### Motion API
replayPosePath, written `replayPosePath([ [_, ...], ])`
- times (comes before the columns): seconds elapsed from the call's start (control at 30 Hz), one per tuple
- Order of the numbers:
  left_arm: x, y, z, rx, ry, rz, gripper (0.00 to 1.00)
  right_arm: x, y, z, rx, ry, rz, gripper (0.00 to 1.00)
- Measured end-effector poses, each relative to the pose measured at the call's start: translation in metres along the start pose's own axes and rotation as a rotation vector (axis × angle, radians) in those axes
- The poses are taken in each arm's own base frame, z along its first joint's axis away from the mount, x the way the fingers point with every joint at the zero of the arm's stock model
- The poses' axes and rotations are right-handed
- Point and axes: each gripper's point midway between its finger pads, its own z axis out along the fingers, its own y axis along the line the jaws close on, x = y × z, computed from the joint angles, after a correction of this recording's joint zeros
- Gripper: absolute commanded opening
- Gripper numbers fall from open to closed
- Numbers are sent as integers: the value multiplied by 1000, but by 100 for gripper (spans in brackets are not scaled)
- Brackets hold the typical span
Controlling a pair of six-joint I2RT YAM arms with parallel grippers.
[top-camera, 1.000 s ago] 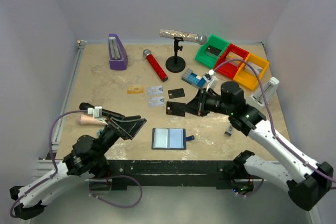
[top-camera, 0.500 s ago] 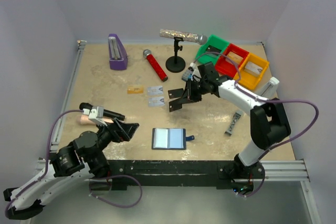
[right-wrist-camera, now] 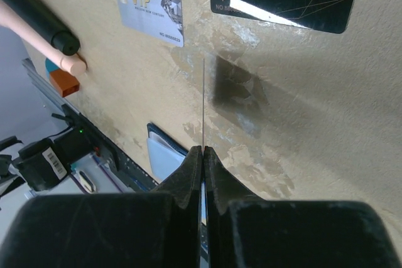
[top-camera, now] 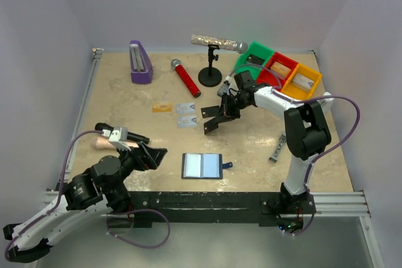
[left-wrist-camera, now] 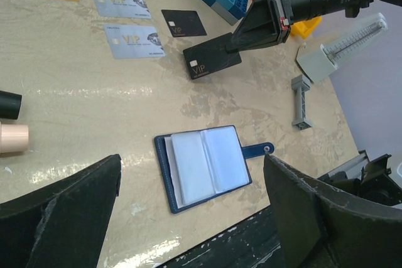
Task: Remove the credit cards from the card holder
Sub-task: Place the credit card in the storage box.
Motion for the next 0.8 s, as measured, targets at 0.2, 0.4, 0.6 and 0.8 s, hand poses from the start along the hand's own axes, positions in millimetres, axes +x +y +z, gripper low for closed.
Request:
replayPosePath([
  [0.2,3,-2,5,-5,16,7,100,-1,-5,8,11,21,14,0],
  [0.4,6,-4,9,-5,24,10,100,-4,-9,14,18,34,24,0],
  [0.6,11,0,11,-13,35,16,100,-7,-9,16,19,37,27,11],
  [0.8,13,1,11,-16,38,18,100,-7,-10,16,24,38,35,23],
])
